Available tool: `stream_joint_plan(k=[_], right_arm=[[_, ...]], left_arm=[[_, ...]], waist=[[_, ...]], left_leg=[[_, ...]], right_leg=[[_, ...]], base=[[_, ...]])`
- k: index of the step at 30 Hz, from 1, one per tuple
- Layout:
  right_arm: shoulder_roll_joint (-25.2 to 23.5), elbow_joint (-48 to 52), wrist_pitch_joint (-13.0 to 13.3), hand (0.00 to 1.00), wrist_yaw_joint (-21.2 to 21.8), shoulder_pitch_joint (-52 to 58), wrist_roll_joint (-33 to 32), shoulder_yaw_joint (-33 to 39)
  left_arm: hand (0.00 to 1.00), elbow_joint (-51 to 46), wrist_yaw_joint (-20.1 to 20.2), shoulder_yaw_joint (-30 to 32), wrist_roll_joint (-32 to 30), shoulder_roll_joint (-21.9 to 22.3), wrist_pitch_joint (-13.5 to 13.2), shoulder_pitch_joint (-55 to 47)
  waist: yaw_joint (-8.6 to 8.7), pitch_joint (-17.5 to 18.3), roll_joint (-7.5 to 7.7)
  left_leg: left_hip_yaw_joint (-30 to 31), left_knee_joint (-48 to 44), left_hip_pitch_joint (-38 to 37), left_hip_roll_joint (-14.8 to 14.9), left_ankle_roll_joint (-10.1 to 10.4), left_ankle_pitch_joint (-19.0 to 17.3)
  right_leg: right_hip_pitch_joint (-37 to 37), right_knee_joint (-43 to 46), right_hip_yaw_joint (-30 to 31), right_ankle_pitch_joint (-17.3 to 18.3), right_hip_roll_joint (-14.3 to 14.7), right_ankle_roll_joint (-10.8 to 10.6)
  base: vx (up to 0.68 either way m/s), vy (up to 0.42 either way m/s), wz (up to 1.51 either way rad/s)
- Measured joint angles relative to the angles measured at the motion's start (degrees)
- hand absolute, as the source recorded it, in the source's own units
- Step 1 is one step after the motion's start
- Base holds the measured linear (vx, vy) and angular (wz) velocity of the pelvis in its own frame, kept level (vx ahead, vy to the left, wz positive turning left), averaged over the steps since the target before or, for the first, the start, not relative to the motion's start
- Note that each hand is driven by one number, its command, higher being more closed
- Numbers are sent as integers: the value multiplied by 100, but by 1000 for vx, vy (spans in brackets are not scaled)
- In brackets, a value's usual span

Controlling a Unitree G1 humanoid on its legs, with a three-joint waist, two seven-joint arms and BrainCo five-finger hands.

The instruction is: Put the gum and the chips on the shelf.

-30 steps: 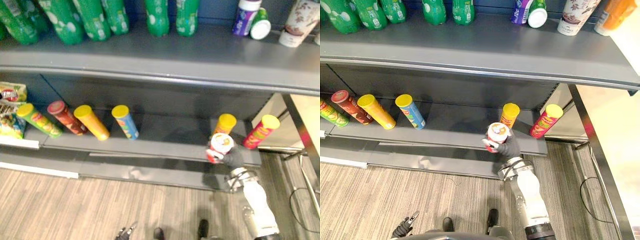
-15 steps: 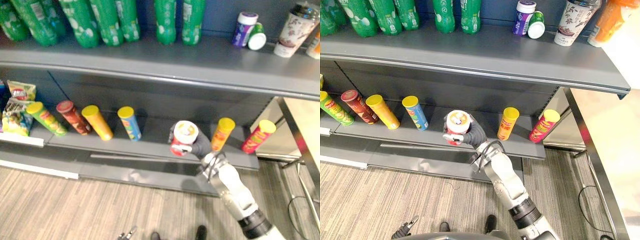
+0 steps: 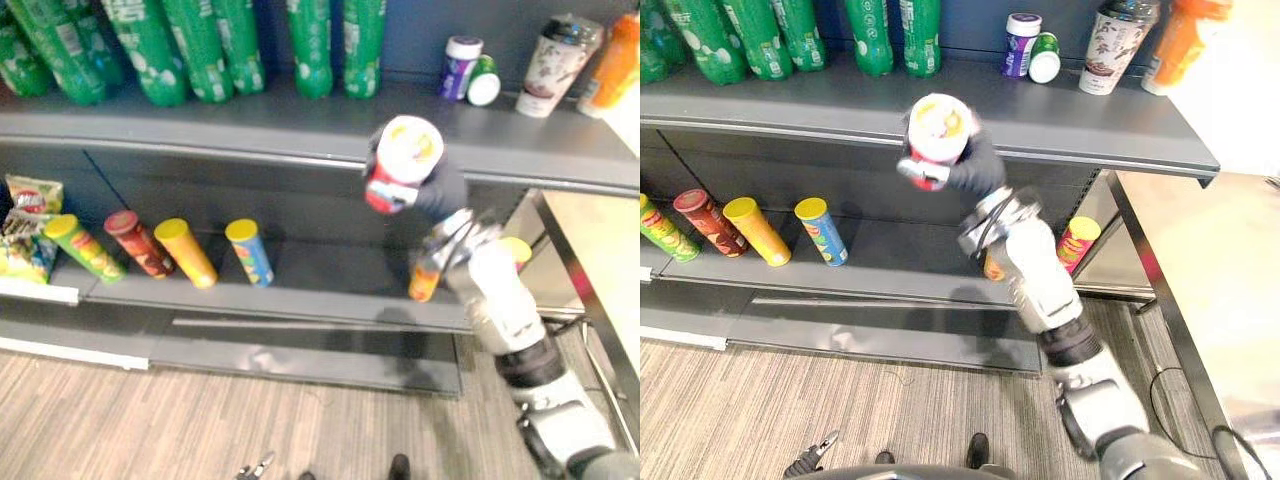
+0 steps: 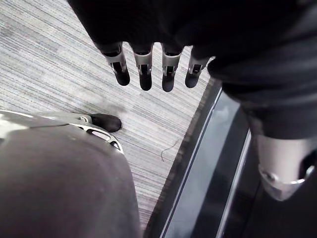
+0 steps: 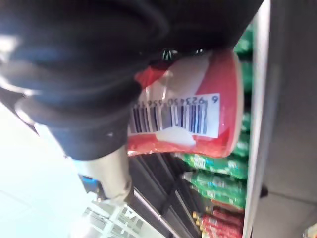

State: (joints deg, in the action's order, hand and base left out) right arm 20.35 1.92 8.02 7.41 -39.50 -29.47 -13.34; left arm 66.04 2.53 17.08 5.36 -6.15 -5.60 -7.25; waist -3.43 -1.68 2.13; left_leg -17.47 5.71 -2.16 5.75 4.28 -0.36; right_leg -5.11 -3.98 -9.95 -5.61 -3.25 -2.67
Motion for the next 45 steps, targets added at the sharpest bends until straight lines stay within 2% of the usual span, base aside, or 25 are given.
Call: stream_joint_plan(k=[6, 9, 20, 26, 34, 45], right_arm=[[1039, -1150, -59, 100, -193, -1278, -74, 169], [1252, -1679, -153, 100, -354, -1660, -76, 182], [1221, -3124, -491, 100, -462, -2062, -55, 266], [932, -3628, -535, 100, -500, -2467, -13, 631], [532, -3893, -614, 100, -553, -2788, 13, 714], [507, -3746, -612, 100, -446, -2823, 7, 784]], left_arm=[[0, -5, 20, -104, 7, -34, 17, -51], [0, -11, 24, -111, 18, -36, 61, -52], [0, -12, 39, -171, 94, -45, 74, 25], [0, -37, 38, -171, 115, -27, 74, 77], [0, -119, 21, -168, 118, -18, 74, 178], [0, -177, 19, -166, 115, -23, 75, 301]], waist=[[14, 0, -1], [8, 0, -1], [-25, -15, -10], [-64, -83, -28], [-61, -241, -25], [-100, -355, 33]], left_leg=[[-117, 7, -67, 7, 8, -2], [-140, 8, -82, 19, 10, -1], [-69, 9, 46, 37, 34, 22], [-22, 3, 98, 73, 43, 26], [32, -2, 112, 86, 46, 26], [30, -2, 118, 91, 49, 24]], right_leg=[[35, -100, 137, -80, 36, 11], [37, -99, 162, -81, 53, 11], [-53, -120, 101, -81, 68, 11], [-65, -154, 49, -83, 106, 13], [-42, -185, 13, -83, 116, 14], [-45, -193, 14, -83, 121, 14]], base=[[-2, -15, -13], [1, -19, -6], [5, -12, 3], [31, -21, 4], [10, -6, 2], [0, 0, 0]])
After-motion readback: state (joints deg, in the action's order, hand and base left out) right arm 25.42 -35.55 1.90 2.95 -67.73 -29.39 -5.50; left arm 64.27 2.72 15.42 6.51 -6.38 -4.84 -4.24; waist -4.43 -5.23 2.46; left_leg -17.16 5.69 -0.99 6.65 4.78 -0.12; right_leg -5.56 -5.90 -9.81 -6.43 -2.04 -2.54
